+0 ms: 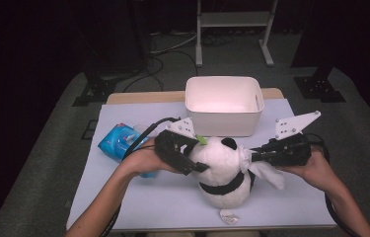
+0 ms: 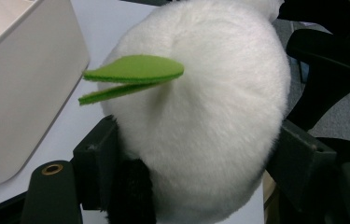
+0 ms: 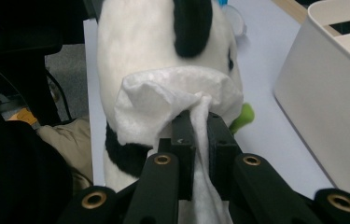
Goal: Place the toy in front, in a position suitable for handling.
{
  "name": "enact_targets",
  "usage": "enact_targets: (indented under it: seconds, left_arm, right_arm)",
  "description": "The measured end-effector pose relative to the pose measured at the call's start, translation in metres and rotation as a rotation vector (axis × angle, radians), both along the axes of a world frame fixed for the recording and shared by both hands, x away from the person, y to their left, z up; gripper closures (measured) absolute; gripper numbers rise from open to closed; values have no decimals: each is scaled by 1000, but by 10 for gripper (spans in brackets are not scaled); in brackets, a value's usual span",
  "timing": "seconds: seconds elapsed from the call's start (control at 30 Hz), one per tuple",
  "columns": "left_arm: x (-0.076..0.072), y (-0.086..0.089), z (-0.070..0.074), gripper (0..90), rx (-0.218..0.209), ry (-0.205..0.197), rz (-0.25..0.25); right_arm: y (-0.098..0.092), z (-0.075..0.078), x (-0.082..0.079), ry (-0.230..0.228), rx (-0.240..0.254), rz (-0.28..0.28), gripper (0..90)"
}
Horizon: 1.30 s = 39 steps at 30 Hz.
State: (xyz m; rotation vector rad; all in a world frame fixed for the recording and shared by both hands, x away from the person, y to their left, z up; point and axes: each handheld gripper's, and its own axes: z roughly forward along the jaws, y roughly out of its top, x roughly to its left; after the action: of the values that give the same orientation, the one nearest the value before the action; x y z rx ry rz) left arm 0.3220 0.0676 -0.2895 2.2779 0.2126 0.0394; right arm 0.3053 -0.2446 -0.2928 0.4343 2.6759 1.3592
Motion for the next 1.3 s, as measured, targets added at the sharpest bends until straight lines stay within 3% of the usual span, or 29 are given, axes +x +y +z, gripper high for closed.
enact_targets:
  seconds: [0.33,0.5,0.8,1.23,1.3]
  left_arm:
    - [0,-15,-4,256,-3,1,-17]
    - [1,-18,-8,215,5,5,-22]
    - [2,-14,-13,115,-15,29,-20]
    - [5,-10,-33,98,-38,97,-23]
    - [4,-10,-34,150,-60,84,-27]
  right_arm:
    - [6,14,1,-25,-29,6,834]
    - [7,2,0,-5,-64,-1,835]
    - [2,-7,-1,16,-42,-1,836]
    - [-4,-11,-2,22,-49,-14,836]
    - [-6,-13,-1,29,-44,-17,835]
